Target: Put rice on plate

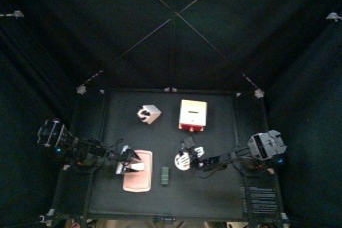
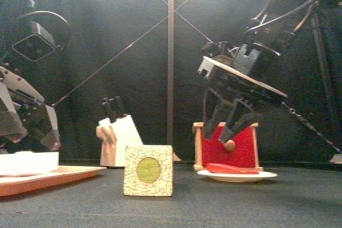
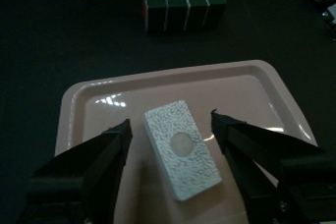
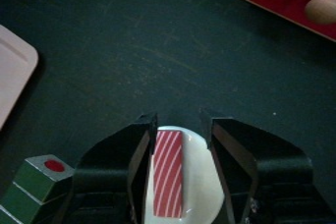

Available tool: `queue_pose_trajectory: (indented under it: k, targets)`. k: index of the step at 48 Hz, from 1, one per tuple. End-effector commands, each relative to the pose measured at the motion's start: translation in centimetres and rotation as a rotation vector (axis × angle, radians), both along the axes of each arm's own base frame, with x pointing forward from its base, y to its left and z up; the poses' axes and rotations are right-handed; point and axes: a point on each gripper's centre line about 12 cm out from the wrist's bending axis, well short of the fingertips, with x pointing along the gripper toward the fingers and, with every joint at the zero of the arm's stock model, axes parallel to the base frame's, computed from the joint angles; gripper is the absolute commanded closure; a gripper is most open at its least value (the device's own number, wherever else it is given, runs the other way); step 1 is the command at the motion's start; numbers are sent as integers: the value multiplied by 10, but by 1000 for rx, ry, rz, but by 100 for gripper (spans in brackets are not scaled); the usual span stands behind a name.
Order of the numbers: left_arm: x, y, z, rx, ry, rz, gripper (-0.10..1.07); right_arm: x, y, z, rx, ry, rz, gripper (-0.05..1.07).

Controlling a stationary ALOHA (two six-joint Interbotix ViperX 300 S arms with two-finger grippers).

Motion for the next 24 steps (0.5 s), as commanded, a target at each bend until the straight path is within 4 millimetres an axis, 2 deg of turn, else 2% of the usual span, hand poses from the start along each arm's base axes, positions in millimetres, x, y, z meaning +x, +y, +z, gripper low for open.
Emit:
queue_pose_trajectory:
  k: [1,24]
  targets:
    - [4,-1,5,-2,-23,-2,0,1,0,18,5,-48,4,25]
    - [6,-1,7,-1,-33,-1,0,2,0,18,5,-49,2,25]
